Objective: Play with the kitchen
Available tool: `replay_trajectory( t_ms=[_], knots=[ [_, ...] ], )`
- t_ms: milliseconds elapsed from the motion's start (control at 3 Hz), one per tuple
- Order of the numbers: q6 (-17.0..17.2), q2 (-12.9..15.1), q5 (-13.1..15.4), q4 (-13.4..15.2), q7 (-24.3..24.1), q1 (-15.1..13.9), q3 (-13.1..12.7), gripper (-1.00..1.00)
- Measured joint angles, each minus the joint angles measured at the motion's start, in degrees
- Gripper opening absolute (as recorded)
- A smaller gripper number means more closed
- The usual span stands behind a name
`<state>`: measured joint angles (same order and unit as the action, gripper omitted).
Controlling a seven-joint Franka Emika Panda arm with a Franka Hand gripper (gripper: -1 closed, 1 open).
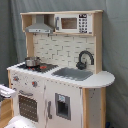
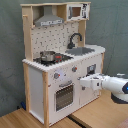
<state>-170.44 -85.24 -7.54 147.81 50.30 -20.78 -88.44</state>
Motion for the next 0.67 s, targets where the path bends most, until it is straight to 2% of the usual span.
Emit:
replay_trajectory(
  t_ms=[667],
  knots=[
    [-2.3,0.0,0.0,5.9,9.0,2.1,2.1,1.00]
  ],
)
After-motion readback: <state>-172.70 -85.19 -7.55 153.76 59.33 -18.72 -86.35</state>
